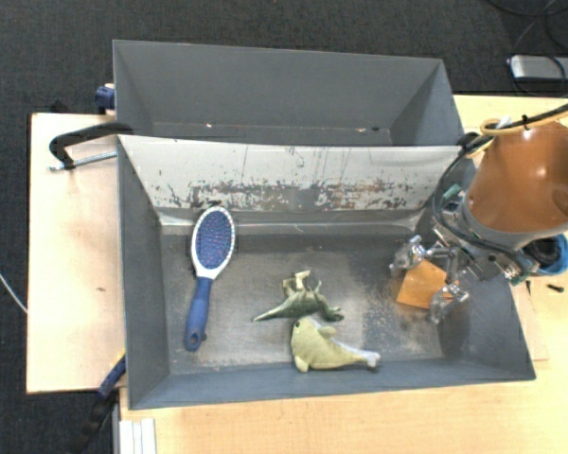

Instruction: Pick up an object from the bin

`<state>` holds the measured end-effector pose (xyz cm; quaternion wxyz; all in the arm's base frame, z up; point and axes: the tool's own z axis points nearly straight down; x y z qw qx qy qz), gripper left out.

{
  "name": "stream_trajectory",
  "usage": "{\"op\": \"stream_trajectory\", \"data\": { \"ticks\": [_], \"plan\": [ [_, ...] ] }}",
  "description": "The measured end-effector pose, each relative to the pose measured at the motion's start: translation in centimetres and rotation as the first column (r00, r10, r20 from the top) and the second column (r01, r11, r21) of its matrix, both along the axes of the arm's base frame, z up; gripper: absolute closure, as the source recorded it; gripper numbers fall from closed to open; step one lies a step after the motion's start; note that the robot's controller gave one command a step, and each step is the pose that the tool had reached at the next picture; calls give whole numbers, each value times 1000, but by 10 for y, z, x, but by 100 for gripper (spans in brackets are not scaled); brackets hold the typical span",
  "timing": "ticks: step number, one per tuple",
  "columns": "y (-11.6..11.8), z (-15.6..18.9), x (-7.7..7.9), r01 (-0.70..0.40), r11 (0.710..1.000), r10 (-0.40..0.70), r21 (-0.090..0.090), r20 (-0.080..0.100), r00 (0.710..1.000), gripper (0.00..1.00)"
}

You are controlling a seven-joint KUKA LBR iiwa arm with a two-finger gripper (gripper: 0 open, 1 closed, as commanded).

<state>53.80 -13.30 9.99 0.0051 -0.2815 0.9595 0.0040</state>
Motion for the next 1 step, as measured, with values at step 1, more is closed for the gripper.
{"op": "stream_trajectory", "data": {
  "ticks": [1],
  "plan": [
    [-10, 157, 3, -153, 988, 153, -15, 8, 988, 100]
  ]
}}
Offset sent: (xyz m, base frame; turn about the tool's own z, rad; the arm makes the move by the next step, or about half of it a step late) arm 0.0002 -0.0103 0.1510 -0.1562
